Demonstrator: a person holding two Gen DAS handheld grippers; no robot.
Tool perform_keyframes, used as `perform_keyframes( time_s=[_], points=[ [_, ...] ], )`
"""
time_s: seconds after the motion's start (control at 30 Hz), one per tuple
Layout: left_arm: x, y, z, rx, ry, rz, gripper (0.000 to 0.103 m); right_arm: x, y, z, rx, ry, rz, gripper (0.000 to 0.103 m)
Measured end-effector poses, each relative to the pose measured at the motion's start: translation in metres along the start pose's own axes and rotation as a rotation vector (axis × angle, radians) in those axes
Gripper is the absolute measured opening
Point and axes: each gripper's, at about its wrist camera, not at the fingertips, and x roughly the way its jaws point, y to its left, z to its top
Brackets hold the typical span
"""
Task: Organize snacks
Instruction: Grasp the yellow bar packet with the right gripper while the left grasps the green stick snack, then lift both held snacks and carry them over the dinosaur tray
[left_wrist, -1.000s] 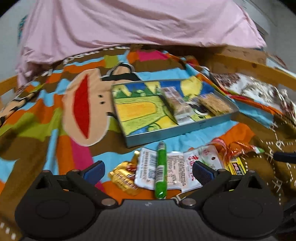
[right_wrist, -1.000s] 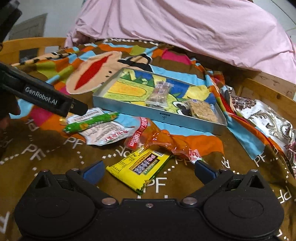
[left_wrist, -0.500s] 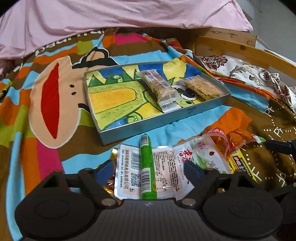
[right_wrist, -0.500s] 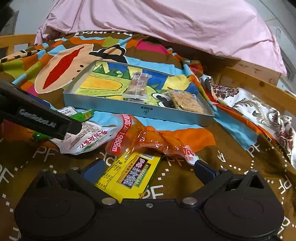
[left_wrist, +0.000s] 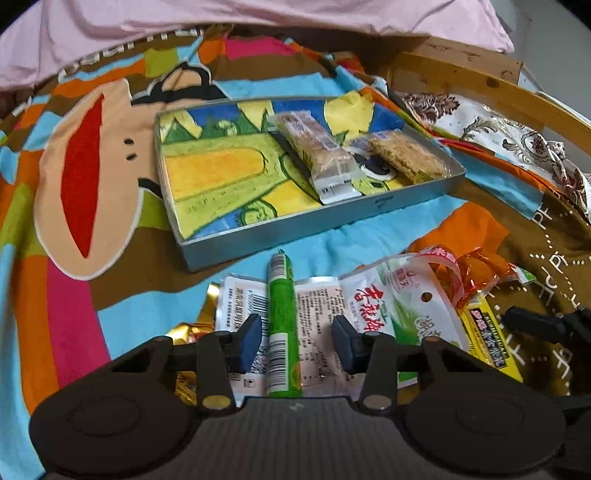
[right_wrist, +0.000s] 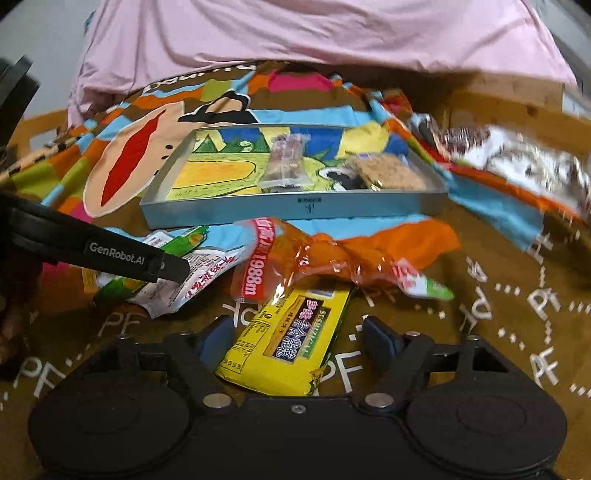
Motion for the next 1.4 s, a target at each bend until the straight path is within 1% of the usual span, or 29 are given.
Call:
perform_keyframes(
  time_s=[0.07, 0.13, 0.17, 0.2, 0.27, 0.37, 0.43, 0.57, 0.63, 0.8, 0.87, 0.9, 0.93, 1.0, 1.03, 1.1, 1.2, 1.27, 1.33, 1.4],
  points=[
    [0.002, 0.002, 0.004, -0.042, 0.028, -0.016, 0.046, 0.0, -0.002, 0.0, 0.016, 0.004, 0.009, 0.071],
    [0.003, 0.004, 0.007, -0.078, 0.047, -0.012, 0.045, -0.001, 0.0, 0.0, 0.012, 0.005, 0.024, 0.061],
    [0.003, 0.004, 0.007, -0.084, 0.054, -0.003, 0.039, -0.001, 0.0, 0.0, 0.009, 0.007, 0.03, 0.061],
    [0.003, 0.003, 0.008, -0.089, 0.063, 0.009, 0.036, -0.002, 0.001, 0.0, 0.008, 0.008, 0.027, 0.061],
    [0.002, 0.005, 0.007, -0.122, 0.08, 0.015, 0.025, -0.002, -0.001, 0.001, 0.022, 0.014, 0.036, 0.06],
    [-0.001, 0.012, 0.003, -0.219, 0.099, -0.01, 0.021, -0.005, -0.005, 0.002, 0.041, 0.028, 0.051, 0.06],
    [-0.005, 0.01, 0.0, -0.246, 0.102, -0.006, 0.021, -0.009, -0.006, 0.001, 0.041, 0.038, 0.063, 0.059],
    [-0.013, 0.0, -0.008, -0.259, 0.111, 0.014, 0.021, -0.021, -0.011, -0.003, 0.011, 0.065, 0.093, 0.058],
    [-0.02, -0.002, -0.014, -0.279, 0.112, 0.01, 0.02, -0.027, -0.014, -0.005, -0.008, 0.078, 0.101, 0.057],
    [-0.032, -0.004, -0.027, -0.354, 0.123, -0.001, 0.02, -0.037, -0.02, -0.007, -0.032, 0.108, 0.098, 0.057],
    [-0.033, -0.004, -0.028, -0.361, 0.121, -0.003, 0.021, -0.035, -0.018, -0.008, -0.044, 0.109, 0.095, 0.061],
    [-0.032, -0.003, -0.028, -0.36, 0.122, -0.003, 0.021, -0.034, -0.017, -0.009, -0.042, 0.107, 0.094, 0.064],
    [-0.03, -0.002, -0.028, -0.358, 0.12, -0.003, 0.021, -0.032, -0.017, -0.009, -0.038, 0.107, 0.098, 0.071],
    [-0.028, -0.003, -0.028, -0.348, 0.118, -0.006, 0.025, -0.027, -0.016, -0.008, -0.018, 0.097, 0.105, 0.076],
    [-0.027, -0.003, -0.028, -0.342, 0.112, -0.007, 0.027, -0.025, -0.016, -0.008, -0.011, 0.091, 0.099, 0.077],
    [-0.025, -0.003, -0.029, -0.34, 0.1, -0.008, 0.028, -0.019, -0.015, -0.007, 0.004, 0.078, 0.082, 0.077],
    [-0.025, -0.002, -0.034, -0.355, 0.075, -0.015, 0.028, -0.015, -0.014, -0.01, 0.022, 0.069, 0.064, 0.075],
    [-0.026, -0.002, -0.038, -0.353, 0.058, -0.013, 0.025, -0.016, -0.014, -0.011, 0.029, 0.062, 0.053, 0.068],
    [-0.027, -0.005, -0.04, -0.341, 0.047, -0.001, 0.023, -0.018, -0.016, -0.012, 0.04, 0.059, 0.041, 0.056],
    [-0.029, -0.007, -0.041, -0.335, 0.042, 0.005, 0.022, -0.02, -0.015, -0.013, 0.029, 0.061, 0.045, 0.055]
  ],
)
